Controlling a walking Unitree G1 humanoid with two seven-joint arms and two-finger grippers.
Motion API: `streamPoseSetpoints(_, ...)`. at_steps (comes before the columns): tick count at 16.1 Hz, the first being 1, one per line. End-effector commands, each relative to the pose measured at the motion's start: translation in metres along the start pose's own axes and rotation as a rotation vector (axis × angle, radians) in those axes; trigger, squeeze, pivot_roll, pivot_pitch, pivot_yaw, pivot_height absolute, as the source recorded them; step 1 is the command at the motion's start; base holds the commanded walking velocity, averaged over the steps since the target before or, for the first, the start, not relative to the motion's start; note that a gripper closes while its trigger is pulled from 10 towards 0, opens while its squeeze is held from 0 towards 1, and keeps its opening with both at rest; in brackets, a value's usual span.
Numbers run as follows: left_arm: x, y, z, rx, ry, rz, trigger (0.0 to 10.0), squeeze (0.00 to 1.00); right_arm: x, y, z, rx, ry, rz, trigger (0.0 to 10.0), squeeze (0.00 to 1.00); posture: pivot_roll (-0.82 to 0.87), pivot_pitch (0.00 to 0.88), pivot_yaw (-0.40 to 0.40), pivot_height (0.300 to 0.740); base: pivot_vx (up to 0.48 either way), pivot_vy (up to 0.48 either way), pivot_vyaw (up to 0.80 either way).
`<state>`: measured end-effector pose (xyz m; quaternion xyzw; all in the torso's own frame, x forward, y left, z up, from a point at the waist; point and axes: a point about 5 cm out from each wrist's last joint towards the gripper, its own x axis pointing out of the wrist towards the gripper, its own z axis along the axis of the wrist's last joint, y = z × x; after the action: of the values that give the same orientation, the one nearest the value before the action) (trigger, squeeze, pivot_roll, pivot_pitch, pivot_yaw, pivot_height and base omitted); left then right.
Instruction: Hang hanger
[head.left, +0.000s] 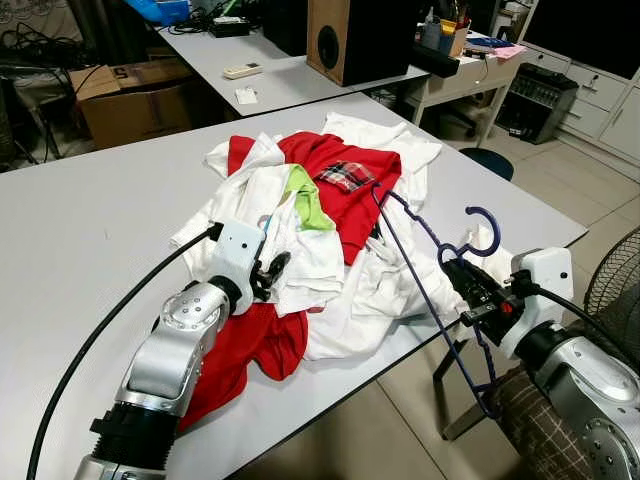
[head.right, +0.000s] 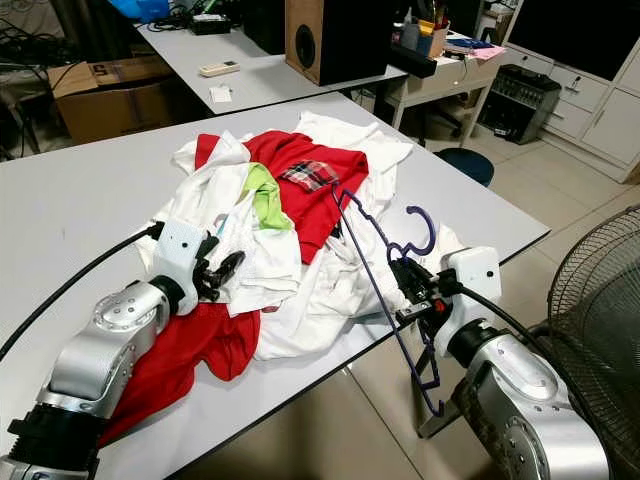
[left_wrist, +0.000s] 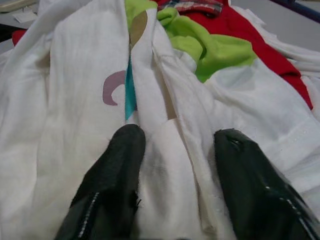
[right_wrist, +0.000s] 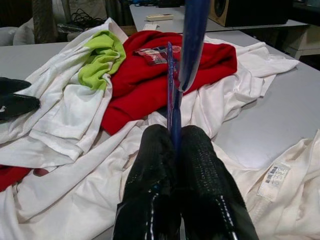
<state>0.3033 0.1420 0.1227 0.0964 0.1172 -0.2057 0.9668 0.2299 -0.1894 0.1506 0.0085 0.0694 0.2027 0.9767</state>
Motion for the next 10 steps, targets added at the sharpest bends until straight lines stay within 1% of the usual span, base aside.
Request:
streamPoseSetpoints(1,0.0022,-0.0011,-0.0004,0.008,0.013,-0.007,0.0,0.0,-0.0022,-0.0027,0.0045,-0.022,-0.016,0.001,10.0,0.0,-0.05,0.0,-0.015,0.74,0.0,0.0,0.0)
streamPoseSetpoints(3,0.0024,-0.0001,-0.0022,0.008,0.027,0.004,0.0,0.0,-0.0024,-0.0024,0.0043,-0.024,-0.017,0.002,10.0,0.0,-0.05,0.0,-0.015,0.74,0.0,0.0,0.0)
streamPoseSetpoints(8,0.0021,0.0026,-0.0003,-0.011,0.014,0.009,0.0,0.0,-0.0014,-0.0018,0.0044,-0.026,-0.021,0.003,10.0,0.0,-0.04,0.0,-0.015,0.74,0.0,0.0,0.0)
streamPoseSetpoints(10,0.0008,0.0041,0.0027,-0.027,-0.007,0.0,0.0,0.0,-0.0008,-0.0022,0.0049,-0.027,-0.025,-0.001,10.0,0.0,-0.04,0.0,-0.015,0.74,0.0,0.0,0.0)
